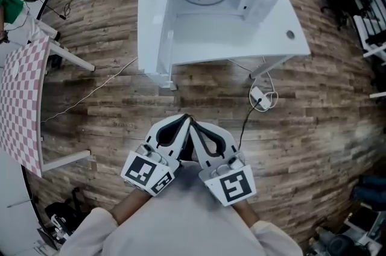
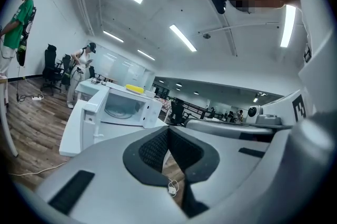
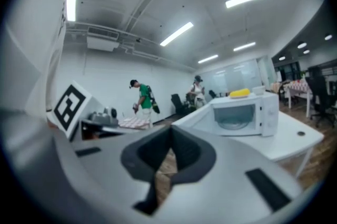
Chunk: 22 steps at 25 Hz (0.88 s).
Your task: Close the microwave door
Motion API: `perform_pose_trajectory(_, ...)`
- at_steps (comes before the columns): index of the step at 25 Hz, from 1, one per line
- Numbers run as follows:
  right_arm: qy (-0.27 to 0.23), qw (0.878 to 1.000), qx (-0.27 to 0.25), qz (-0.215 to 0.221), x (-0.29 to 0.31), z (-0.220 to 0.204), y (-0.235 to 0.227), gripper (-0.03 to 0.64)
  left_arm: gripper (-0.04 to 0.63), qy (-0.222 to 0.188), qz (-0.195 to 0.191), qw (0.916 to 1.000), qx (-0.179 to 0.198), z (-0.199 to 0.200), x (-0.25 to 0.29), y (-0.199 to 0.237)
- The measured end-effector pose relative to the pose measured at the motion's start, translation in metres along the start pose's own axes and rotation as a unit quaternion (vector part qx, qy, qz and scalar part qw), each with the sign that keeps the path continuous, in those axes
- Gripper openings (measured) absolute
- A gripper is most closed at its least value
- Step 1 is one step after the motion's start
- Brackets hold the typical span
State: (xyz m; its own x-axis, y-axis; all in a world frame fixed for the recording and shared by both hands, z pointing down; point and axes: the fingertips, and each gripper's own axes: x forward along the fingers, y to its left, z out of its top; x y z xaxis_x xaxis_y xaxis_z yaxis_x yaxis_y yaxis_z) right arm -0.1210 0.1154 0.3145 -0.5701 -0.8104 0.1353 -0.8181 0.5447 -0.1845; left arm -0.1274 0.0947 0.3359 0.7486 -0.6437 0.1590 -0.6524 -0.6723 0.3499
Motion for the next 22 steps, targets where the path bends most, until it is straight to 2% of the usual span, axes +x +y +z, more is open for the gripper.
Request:
perform_pose_trajectory(4,-0.005,0.999,0.043,0.014,0.020,0.004,-0.007,0.023,0.018,0.000,-0.003,1.0000,-0.001,0.008,0.008,0.018)
perform_pose_trajectory(22,-0.007,0.998,0.050,0.021,0.084,0.015,-0.025,0.023,0.018,0.000,-0.019,0.9998,-0.004,0.033,0.035,0.074)
